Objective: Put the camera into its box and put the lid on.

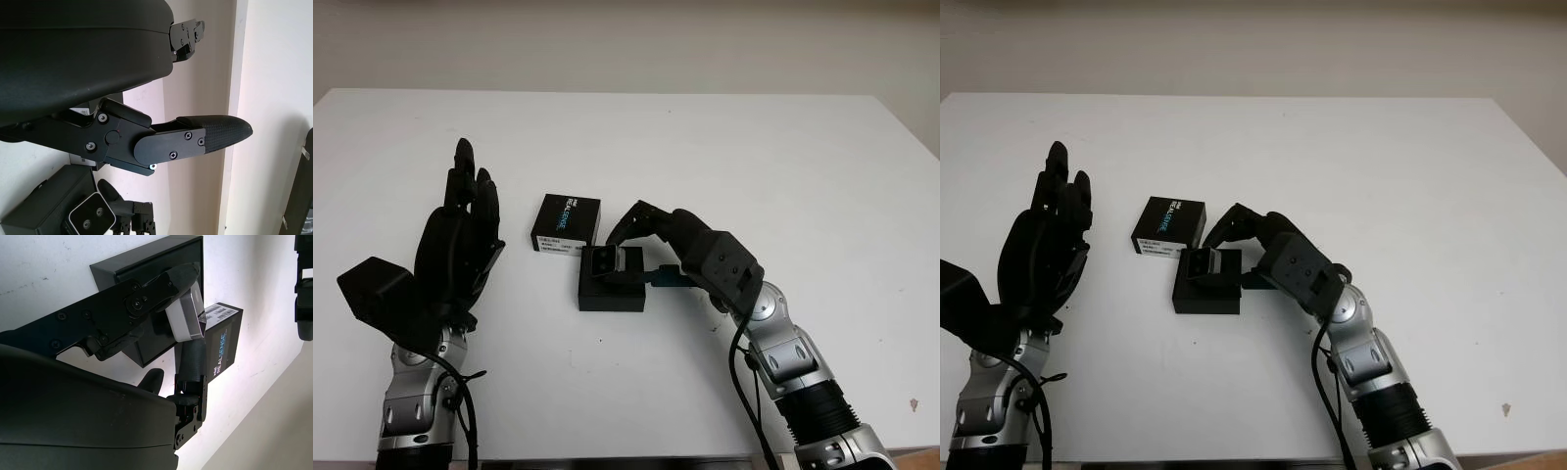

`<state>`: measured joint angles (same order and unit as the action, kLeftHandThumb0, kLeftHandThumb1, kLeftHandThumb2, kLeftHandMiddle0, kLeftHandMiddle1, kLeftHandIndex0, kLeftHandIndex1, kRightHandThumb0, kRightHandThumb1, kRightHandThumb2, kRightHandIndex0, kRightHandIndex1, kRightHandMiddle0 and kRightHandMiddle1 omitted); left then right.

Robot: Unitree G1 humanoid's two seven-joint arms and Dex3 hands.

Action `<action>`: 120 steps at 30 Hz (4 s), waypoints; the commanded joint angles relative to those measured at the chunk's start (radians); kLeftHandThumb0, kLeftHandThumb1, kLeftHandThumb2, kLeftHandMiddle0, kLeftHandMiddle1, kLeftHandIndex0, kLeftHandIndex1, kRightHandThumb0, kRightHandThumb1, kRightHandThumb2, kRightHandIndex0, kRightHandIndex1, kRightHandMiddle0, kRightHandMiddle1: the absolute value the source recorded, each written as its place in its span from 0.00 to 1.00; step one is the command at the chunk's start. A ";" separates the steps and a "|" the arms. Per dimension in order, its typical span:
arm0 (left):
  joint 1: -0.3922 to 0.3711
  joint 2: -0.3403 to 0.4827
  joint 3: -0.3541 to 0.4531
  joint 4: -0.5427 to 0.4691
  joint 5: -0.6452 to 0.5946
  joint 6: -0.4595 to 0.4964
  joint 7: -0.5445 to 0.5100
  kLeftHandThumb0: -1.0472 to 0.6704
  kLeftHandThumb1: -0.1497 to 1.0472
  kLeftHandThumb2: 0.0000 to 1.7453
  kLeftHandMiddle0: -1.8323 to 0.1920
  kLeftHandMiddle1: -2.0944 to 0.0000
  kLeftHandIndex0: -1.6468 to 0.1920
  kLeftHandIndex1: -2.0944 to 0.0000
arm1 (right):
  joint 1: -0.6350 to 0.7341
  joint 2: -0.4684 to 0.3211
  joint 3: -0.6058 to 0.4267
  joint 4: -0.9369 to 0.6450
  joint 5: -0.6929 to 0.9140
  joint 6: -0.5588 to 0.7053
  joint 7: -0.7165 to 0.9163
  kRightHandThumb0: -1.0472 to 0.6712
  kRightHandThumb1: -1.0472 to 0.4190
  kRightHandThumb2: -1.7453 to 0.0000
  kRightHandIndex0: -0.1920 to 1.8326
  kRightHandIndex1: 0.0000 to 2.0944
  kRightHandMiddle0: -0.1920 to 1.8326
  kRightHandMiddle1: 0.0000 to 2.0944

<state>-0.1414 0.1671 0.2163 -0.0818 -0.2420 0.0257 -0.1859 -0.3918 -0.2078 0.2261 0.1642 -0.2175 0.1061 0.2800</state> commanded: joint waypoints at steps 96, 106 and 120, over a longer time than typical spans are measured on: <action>-0.804 0.424 -0.557 0.951 0.852 -0.499 -0.136 0.26 0.79 0.02 0.93 0.98 0.94 0.98 | -0.042 0.015 -0.333 -0.011 0.359 0.153 -0.081 0.23 0.00 0.61 0.00 0.01 0.00 0.01; -0.890 0.379 -0.624 1.111 0.914 -0.525 -0.041 0.28 0.79 0.03 0.92 0.97 0.94 0.98 | -0.025 0.025 -0.333 -0.003 0.356 0.133 -0.085 0.23 0.00 0.61 0.00 0.02 0.01 0.02; -0.922 0.347 -0.598 1.181 0.783 -0.529 -0.216 0.40 0.82 0.03 0.88 0.96 0.87 0.95 | -0.022 0.027 -0.331 -0.003 0.354 0.144 -0.096 0.23 0.00 0.62 0.00 0.02 0.01 0.03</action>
<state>-1.0194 0.5100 -0.3851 1.0955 0.5475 -0.4964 -0.3921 -0.4185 -0.1831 -0.1037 0.1669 0.1362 0.2537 0.1870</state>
